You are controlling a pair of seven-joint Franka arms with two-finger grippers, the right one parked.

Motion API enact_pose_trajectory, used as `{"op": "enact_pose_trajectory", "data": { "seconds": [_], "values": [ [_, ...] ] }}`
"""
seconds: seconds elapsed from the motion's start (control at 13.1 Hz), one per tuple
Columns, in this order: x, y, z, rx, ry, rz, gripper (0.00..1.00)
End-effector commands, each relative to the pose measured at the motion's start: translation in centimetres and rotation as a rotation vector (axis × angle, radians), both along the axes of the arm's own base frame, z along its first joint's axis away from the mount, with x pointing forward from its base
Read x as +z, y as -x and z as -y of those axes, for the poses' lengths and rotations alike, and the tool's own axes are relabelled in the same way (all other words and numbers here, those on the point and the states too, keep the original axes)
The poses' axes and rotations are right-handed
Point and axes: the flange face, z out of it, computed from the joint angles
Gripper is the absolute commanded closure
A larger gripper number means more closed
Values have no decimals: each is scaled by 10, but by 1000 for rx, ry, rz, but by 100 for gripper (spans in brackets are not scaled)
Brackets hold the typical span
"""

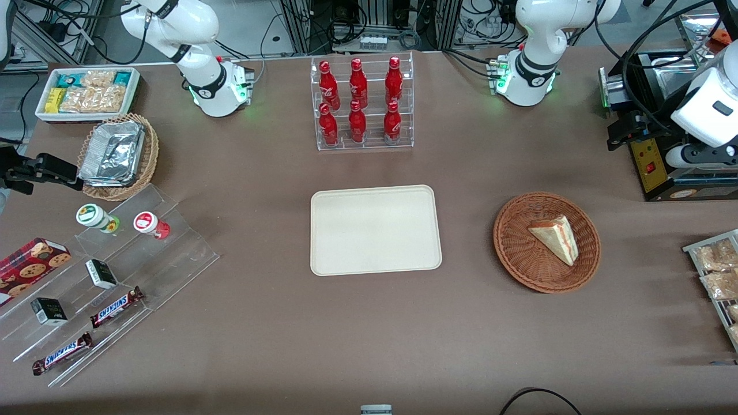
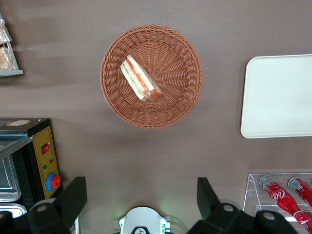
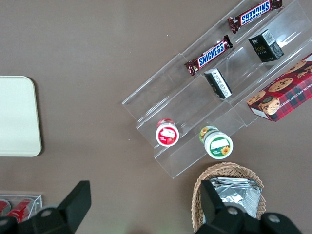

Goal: Place sandwich from basket to tray
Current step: 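Move the left gripper over the wrapped sandwich in the wicker basket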

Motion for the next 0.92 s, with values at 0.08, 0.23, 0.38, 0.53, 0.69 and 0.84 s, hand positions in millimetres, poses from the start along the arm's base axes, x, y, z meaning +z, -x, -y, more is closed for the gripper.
{"op": "enact_pose_trajectory", "data": {
  "seconds": [0.08,0.23,0.38,0.53,0.69,0.84],
  "values": [
    [-2,-6,-1,-10,-9,34,0],
    [-18,-17,-3,-5,-11,12,0],
    [-44,-31,-4,1,-3,-23,0],
    [-65,-39,-4,2,1,-35,0],
    [-93,-41,-1,-3,-1,-46,0],
    [-118,-46,0,-5,-2,-56,0]
  ]
}}
